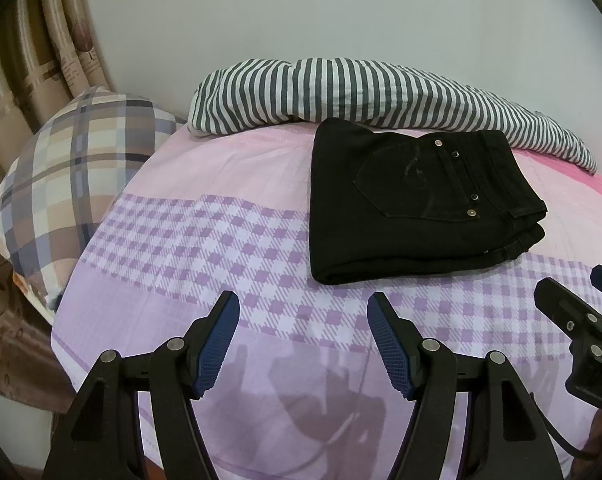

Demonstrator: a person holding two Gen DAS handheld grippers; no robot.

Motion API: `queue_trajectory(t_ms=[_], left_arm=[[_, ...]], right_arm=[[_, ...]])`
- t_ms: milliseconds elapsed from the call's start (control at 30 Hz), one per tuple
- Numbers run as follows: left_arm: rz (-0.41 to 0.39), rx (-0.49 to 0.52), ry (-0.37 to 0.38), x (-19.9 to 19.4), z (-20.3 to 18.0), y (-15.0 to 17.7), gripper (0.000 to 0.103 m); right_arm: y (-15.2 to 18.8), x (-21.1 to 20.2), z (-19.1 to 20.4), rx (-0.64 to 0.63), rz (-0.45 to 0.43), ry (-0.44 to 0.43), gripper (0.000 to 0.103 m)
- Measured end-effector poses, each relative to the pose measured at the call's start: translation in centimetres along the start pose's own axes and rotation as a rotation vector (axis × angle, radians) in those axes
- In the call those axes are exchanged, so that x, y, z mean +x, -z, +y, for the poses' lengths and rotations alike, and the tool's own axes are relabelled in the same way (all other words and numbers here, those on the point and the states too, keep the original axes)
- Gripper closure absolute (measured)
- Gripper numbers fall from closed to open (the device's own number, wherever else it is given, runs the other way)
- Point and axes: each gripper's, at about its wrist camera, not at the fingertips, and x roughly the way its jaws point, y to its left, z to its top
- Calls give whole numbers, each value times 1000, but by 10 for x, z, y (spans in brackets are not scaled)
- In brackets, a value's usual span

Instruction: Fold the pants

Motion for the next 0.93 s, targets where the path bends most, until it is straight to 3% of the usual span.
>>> queue_trajectory(t_ms=[933], left_arm=[[-9,20,2,3,2,0,36]], right_arm=[[5,6,-1,11,19,-15,1]])
